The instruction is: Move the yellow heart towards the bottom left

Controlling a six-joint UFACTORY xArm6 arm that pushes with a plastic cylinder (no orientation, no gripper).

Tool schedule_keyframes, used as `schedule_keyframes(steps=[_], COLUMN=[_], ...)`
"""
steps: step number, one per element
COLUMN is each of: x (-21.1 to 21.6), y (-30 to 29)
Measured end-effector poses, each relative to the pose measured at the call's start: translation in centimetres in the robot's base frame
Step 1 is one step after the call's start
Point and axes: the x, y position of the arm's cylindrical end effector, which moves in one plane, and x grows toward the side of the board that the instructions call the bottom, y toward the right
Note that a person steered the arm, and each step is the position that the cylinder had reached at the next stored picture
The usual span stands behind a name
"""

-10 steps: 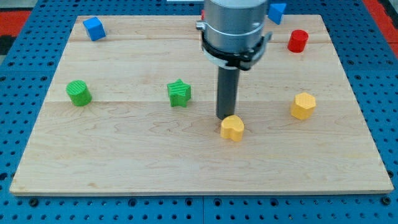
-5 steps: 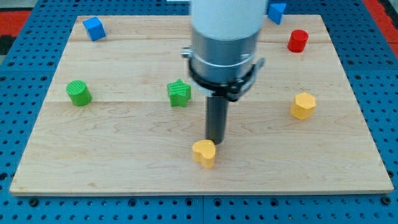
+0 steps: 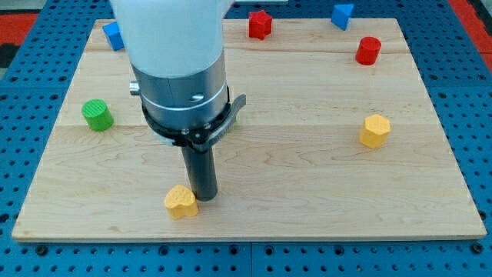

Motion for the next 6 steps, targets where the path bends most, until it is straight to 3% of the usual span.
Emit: schedule_keyframes(steps=[1,2,4,5,6], x=[2.2,2.4,-2.7,-2.4,-1.3], y=[1.8,-2.0,-6.5,-9.9,-6.4])
